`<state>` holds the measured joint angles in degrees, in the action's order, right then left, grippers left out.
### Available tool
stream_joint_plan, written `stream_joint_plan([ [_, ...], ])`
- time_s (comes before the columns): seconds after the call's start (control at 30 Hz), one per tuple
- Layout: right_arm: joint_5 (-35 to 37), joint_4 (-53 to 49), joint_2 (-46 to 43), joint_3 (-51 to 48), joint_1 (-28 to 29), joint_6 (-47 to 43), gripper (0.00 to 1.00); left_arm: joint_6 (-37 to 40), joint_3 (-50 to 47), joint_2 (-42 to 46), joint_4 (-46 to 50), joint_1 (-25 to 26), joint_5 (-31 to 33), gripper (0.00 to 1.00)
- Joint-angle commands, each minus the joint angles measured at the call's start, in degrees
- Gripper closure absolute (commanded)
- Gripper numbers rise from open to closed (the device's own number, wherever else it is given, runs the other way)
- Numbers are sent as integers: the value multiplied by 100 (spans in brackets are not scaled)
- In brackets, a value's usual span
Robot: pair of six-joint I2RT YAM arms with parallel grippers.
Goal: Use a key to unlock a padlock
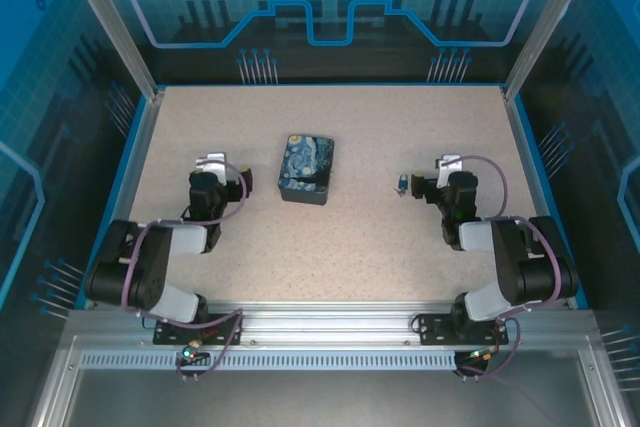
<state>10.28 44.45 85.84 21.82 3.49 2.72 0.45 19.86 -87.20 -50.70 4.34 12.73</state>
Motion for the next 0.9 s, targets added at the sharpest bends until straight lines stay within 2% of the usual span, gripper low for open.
stream_joint_plan([
  [0.0,59,105,3,147,20,-26,0,270,-189,-142,-859,-12,-354,1],
  [0.2,111,85,10,163,61,-73,0,-126,195,-159,-222,-417,-636,1],
  [0.87,170,47,24,199,148,-154,0,-120,185,-157,-237,-417,-633,1],
])
